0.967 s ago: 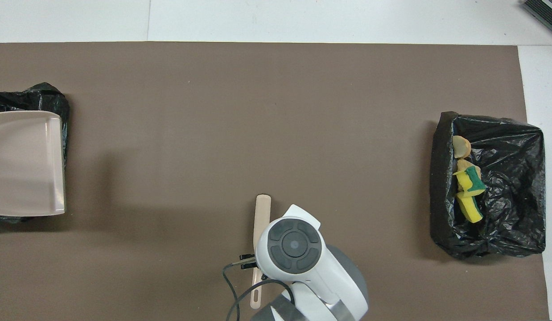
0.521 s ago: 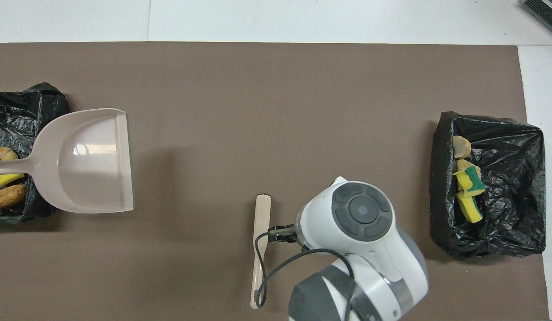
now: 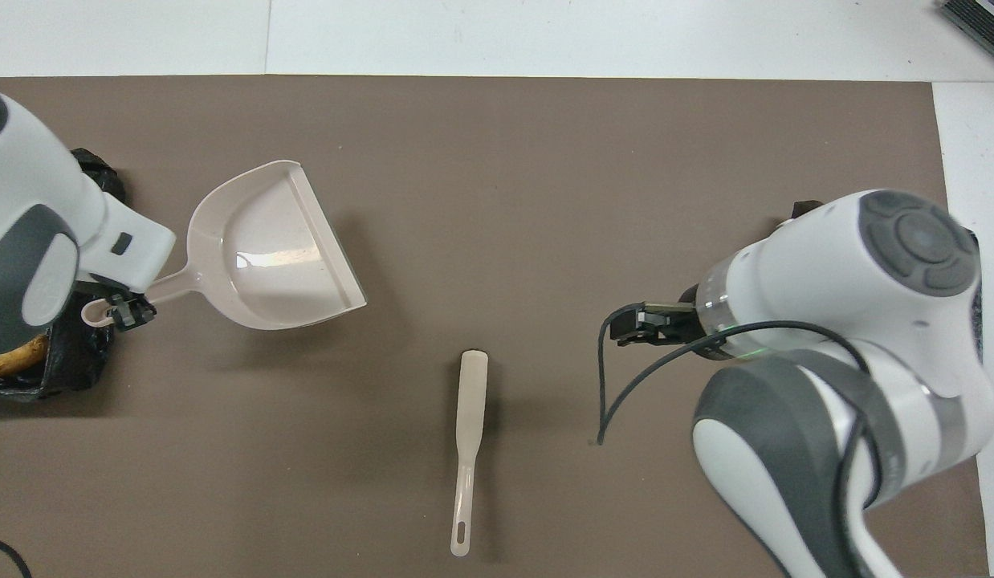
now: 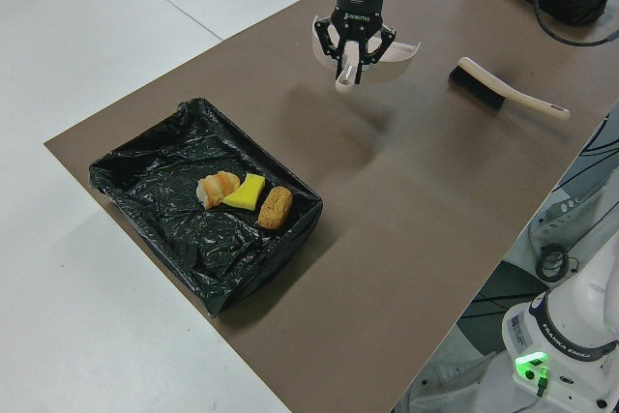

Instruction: Sweep and dump trash in bin

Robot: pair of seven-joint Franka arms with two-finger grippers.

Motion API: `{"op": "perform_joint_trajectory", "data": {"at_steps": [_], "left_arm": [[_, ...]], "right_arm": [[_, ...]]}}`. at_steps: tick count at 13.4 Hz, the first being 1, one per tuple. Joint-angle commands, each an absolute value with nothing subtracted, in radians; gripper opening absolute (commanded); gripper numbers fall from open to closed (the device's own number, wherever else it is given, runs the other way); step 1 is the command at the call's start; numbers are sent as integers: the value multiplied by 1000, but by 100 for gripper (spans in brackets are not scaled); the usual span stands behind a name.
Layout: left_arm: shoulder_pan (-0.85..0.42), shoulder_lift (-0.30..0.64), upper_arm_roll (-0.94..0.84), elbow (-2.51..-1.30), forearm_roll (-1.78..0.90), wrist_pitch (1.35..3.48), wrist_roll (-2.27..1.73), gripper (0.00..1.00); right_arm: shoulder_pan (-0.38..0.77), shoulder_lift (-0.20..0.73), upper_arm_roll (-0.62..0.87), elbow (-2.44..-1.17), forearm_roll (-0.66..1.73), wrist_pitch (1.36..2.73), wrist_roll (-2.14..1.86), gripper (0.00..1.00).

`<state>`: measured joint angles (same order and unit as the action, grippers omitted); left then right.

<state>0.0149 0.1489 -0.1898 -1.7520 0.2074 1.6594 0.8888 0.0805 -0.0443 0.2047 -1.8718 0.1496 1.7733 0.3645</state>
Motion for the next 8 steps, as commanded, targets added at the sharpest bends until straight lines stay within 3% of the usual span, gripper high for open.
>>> {"op": "perform_joint_trajectory", "data": {"at_steps": [1,4,8], "left_arm": [[-64,184,-173,-1746,163,1686,656,0],[-139,208,-173,-1727,103,1697,360,0],[-235,268,-173,-1634,3,1700,12,0]], "right_arm": [[29,-29,212,-1770,37,1713,337,100],[-3,-25,212,-1677,-75,1710,339,100],[-41,-26,207,-1669,-90,1701,337,100]]}}
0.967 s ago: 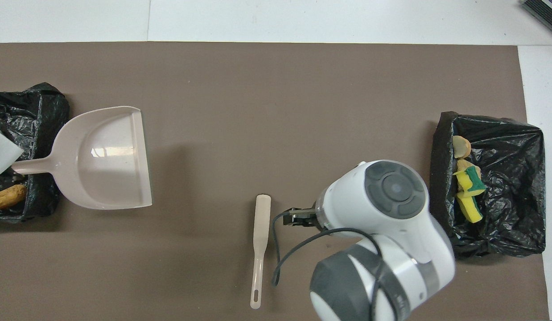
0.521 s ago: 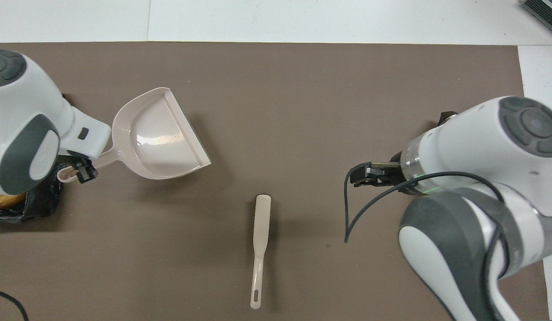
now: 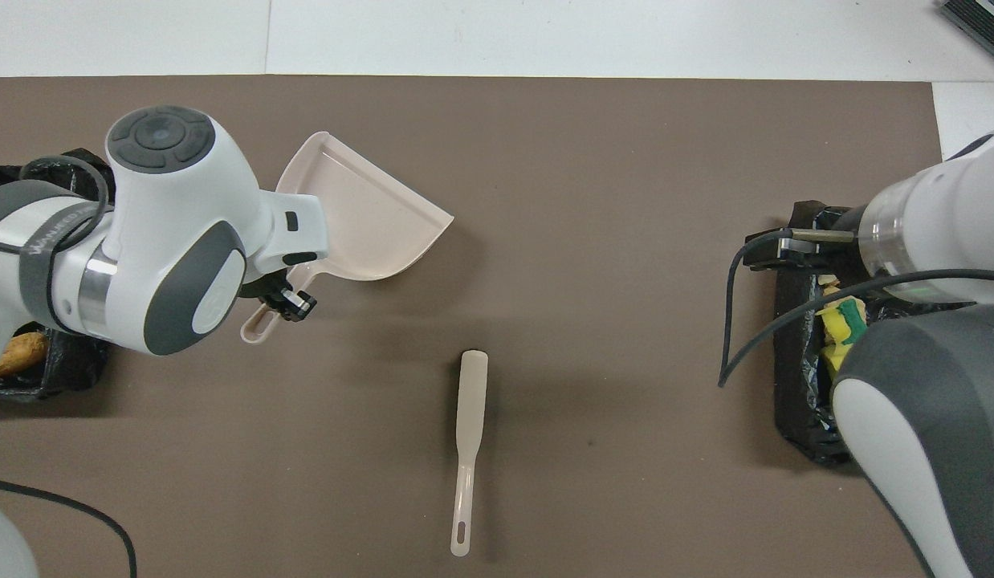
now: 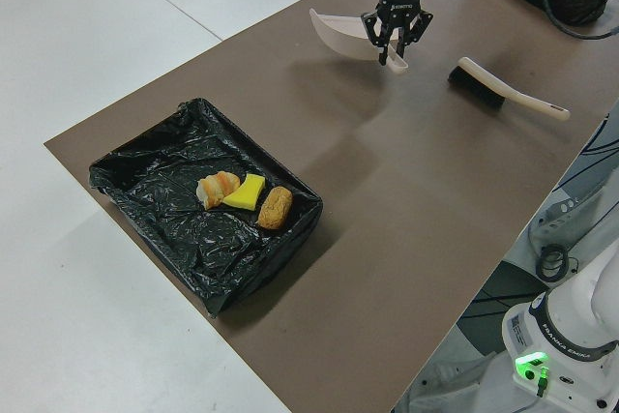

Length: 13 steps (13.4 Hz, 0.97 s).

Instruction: Sweep and dump trash in bin

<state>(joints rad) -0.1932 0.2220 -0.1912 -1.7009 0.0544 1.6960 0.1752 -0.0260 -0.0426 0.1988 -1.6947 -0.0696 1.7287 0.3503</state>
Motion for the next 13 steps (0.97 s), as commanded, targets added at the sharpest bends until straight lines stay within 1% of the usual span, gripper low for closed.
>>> {"op": "perform_joint_trajectory", "data": {"at_steps": [1,2,4,7,9,11,13], "left_arm": [[-247,282,-175,-1625,-21,1739,-68,0],[-279,285,-175,-1624,-40,1793,-116,0],[-333,316,-175,-1618,-51,1828,-257,0],[-412,411,-173,-1499,-52,1824,-371,0],[-442,458,-173,-1496,-48,1861,-472,0],[-471,483,-173,-1503,-45,1925,-526,0],[-491,502,-173,-1506,-47,1983,-577,0]], "right_arm": [[-43,-26,196,-1654,-91,1680,336,100],[-49,-18,193,-1604,-92,1645,336,100],[-55,24,190,-1534,-91,1571,334,100],[-84,50,190,-1482,-86,1543,217,100],[-116,90,192,-1419,-75,1513,198,100],[-115,91,192,-1419,-46,1508,199,100],[-109,54,192,-1471,-40,1516,193,100]]}}
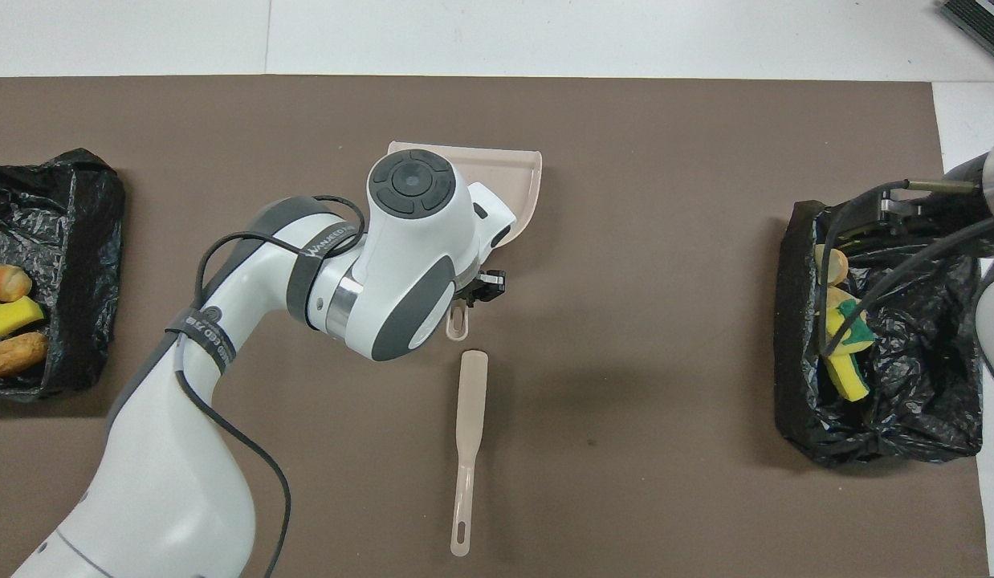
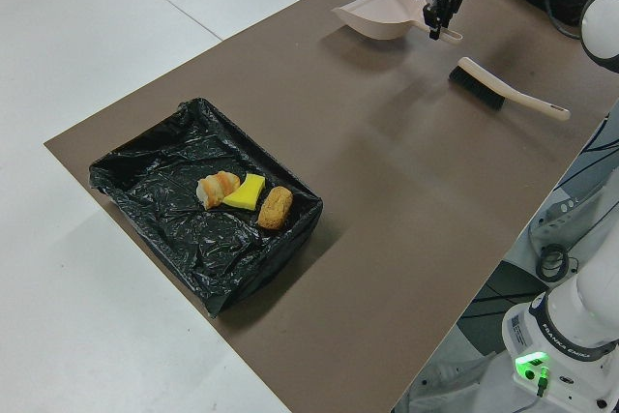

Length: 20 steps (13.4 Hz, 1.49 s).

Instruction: Sweep and dump trash in bin

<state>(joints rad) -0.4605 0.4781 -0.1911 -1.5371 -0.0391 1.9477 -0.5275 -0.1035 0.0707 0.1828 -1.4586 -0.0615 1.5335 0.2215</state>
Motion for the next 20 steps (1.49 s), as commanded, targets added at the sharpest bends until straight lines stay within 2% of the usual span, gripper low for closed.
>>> {"op": "perform_joint_trajectory", "data": {"at_steps": [1,2,3,4,8,16,20], "left_arm": [[-494,496,-172,-1503,-40,1968,-577,0],[-488,485,-173,-1505,-47,1954,-574,42],[-473,476,-173,-1503,-52,1928,-572,92],[-468,448,-172,-1505,-52,1905,-577,100],[-373,382,-166,-1505,-52,1832,-561,100],[-39,264,-161,-1508,-45,1706,-159,100],[49,183,-160,-1509,4,1626,24,100]], "right_arm": [[-107,26,193,-1515,-35,1520,201,100],[-109,2,193,-1554,-16,1526,193,100],[-110,-8,192,-1568,-5,1531,193,100],[-109,-8,192,-1568,-5,1532,195,100],[-97,-61,192,-1655,-3,1589,204,100],[-97,-51,195,-1637,2,1583,213,100],[-97,-49,195,-1637,2,1589,206,100]]}}
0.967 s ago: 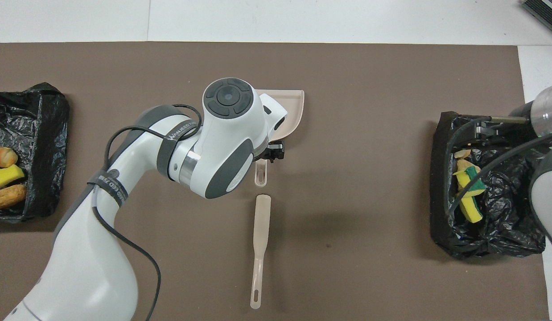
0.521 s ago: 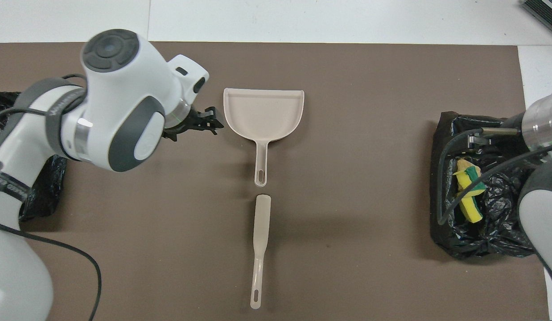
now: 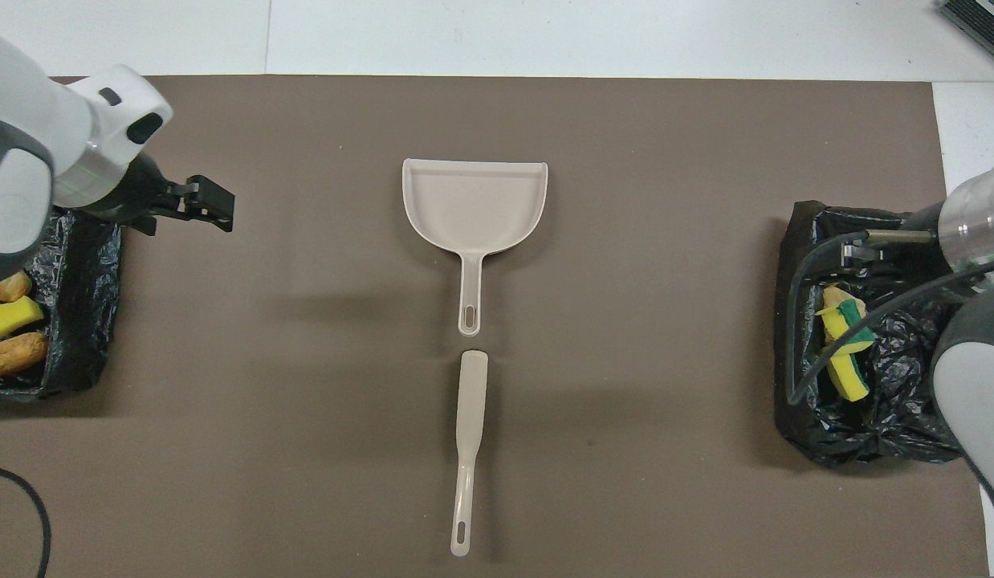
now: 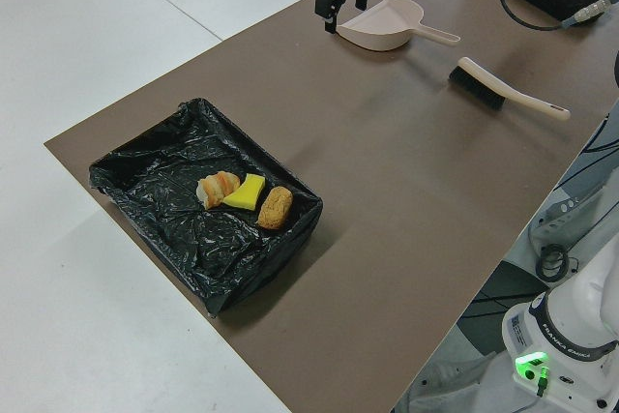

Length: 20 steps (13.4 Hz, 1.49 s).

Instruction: Sweep and dump trash in bin

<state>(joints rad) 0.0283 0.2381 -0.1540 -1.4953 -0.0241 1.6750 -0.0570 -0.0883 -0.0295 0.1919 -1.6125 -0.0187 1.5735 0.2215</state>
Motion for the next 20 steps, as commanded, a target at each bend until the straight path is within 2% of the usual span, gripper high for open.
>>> {"op": "perform_joint_trajectory", "data": {"at_steps": [1,7,11,14,20], "left_arm": [[63,166,-160,-1511,18,1600,78,100],[126,49,-160,-1519,34,1529,92,100],[133,40,-158,-1531,31,1528,97,100],[140,-14,-160,-1623,22,1552,94,100],[132,-25,-161,-1623,21,1569,121,100]], "right_arm": [[-97,-49,195,-1635,2,1591,203,100],[-100,-48,195,-1635,2,1592,199,100],[-98,-49,195,-1635,2,1591,195,100],[-97,-49,196,-1637,2,1591,198,100],[-144,-48,192,-1637,0,1589,199,100]]}}
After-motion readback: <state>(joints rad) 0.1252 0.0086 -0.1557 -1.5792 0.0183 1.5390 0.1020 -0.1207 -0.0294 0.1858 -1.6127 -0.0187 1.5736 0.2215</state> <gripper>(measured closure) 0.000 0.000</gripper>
